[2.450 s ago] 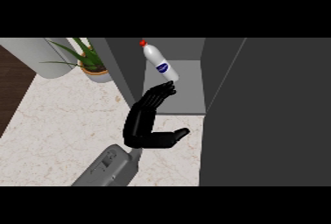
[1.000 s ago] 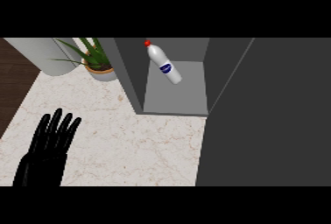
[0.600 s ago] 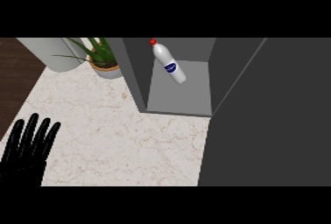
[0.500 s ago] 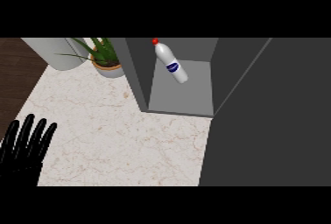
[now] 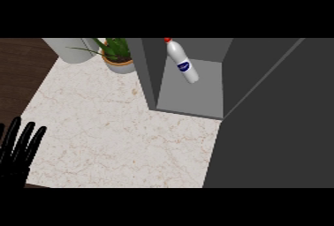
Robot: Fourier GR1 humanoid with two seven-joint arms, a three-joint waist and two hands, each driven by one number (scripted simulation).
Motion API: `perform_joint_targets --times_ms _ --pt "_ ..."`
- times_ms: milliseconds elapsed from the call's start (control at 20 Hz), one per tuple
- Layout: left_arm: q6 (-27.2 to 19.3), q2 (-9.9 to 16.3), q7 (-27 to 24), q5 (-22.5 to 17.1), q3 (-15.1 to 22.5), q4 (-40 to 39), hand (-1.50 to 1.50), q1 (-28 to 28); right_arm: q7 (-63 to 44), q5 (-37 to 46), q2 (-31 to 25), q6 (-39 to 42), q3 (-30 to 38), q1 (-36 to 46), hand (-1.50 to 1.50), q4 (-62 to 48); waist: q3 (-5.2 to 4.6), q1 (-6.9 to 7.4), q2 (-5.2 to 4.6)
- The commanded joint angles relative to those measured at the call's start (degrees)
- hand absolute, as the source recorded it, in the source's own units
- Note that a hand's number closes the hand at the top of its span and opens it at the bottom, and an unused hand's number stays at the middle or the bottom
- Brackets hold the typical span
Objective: Pick up the bottled water, place it into the cabinet and close the cabinet
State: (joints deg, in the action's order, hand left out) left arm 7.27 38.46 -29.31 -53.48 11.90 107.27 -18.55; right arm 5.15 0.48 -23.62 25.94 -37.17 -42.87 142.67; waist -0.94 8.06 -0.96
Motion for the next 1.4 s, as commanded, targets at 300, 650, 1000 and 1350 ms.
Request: perform_joint_targets --times_ms 300,650,1000,1350 --pt "3.6 2.84 0.94 -0.99 -1.8 -0.05 -1.5 0.84 -7.76 1.0 0.78 3.21 -8.24 10.19 1.5 1.06 -0.35 3.59 -1.18" --pt "4.91 3.98 1.97 -2.01 -2.22 -0.02 -1.5 1.01 -9.01 2.14 -3.78 6.72 -3.85 18.19 1.5 2.26 -0.71 6.04 -0.85" --pt "5.69 4.41 1.98 -2.61 -2.99 -0.47 -1.5 0.55 -11.37 0.66 -3.56 6.29 -3.37 21.37 1.5 1.36 -0.86 5.64 -0.6" --pt "7.0 5.42 2.38 -2.94 -3.74 -1.44 -1.5 0.81 -11.67 -0.84 -3.65 6.6 -1.99 24.14 1.5 1.07 -0.93 5.25 -1.01"
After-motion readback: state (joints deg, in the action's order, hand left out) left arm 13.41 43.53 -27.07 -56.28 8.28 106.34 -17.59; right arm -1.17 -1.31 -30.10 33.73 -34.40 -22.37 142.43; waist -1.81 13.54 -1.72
